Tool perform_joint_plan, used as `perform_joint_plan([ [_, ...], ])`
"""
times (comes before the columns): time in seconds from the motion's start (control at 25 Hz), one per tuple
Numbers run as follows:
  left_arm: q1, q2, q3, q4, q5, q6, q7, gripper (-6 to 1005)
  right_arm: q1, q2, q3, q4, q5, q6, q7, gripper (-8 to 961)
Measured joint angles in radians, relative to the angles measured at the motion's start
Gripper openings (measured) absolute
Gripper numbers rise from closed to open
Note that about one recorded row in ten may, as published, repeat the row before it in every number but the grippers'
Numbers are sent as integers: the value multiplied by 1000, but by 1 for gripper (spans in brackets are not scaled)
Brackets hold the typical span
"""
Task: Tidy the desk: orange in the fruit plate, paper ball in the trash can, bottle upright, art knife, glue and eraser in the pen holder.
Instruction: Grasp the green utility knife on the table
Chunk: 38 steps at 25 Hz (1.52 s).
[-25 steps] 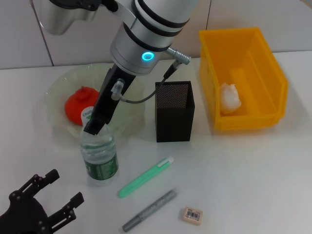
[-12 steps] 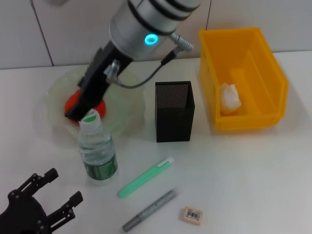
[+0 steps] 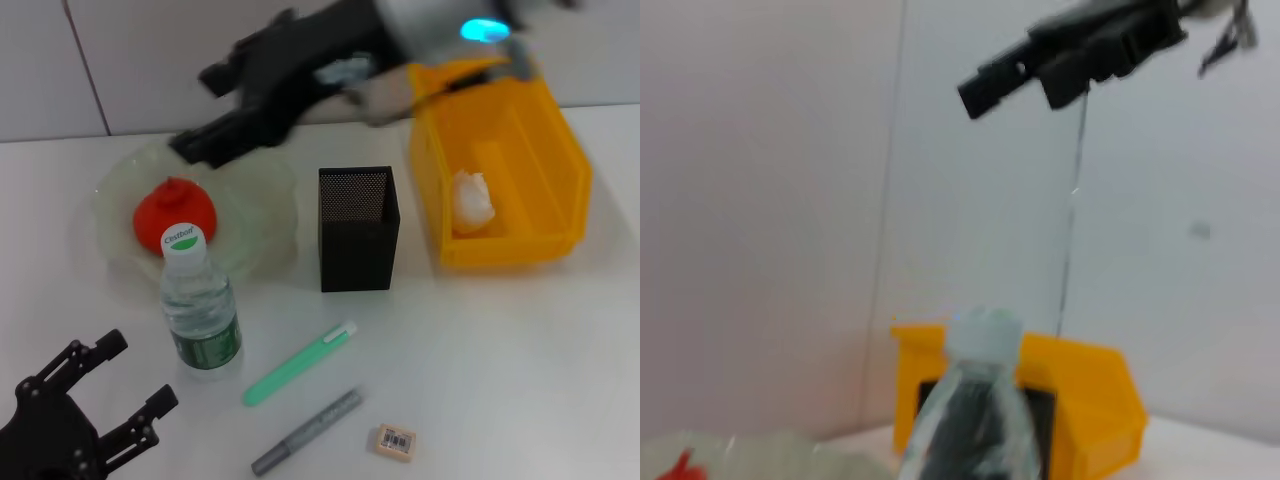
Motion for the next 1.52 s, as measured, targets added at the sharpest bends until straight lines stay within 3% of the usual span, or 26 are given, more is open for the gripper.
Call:
perform_joint_plan([
  [0.04, -3, 0, 1, 0, 0, 14, 0, 826, -43, -2, 16, 22, 40, 0, -26, 747],
  [0.24, -30, -2, 9, -1, 3, 97, -10, 826, -398, 8, 97, 99, 319, 0, -320, 745],
  [0.28, -30, -2, 9, -1, 3, 97, -10, 826, -528, 9, 104, 86, 398, -8, -443, 744],
  [0.32, -48, -3, 11, -3, 6, 126, -23, 826, -528, 9, 104, 86, 398, -8, -443, 744],
  [0.36, -48, -3, 11, -3, 6, 126, -23, 826, -593, 9, 108, 69, 434, -19, -512, 743],
  [0.48, -127, -5, 59, 33, 9, 124, -136, 826, -727, 12, 118, -19, 502, -87, -670, 742],
  [0.6, -156, -6, 95, 88, 9, 105, -196, 826, -794, 15, 154, -132, 552, -172, -788, 741],
  [0.8, -171, -14, 210, 257, -7, 31, -317, 823, -826, 14, 305, -369, 604, -319, -987, 739],
  [0.88, -170, -15, 247, 307, -18, 0, -355, 822, -815, 9, 445, -551, 593, -417, -1135, 738],
  [0.92, -169, -14, 270, 340, -26, -22, -377, 821, -815, 9, 445, -551, 593, -417, -1135, 738],
  [1.08, -135, -11, 407, 555, -30, -178, -516, 819, -782, 2, 671, -773, 466, -507, -1343, 736],
  [1.28, -94, -5, 533, 829, 56, -360, -754, 816, -770, 9, 728, -802, 351, -494, -1384, 734],
  [1.52, -89, -7, 616, 1043, 284, -457, -1080, 812, -759, 8, 746, -851, 269, -449, -1407, 731],
])
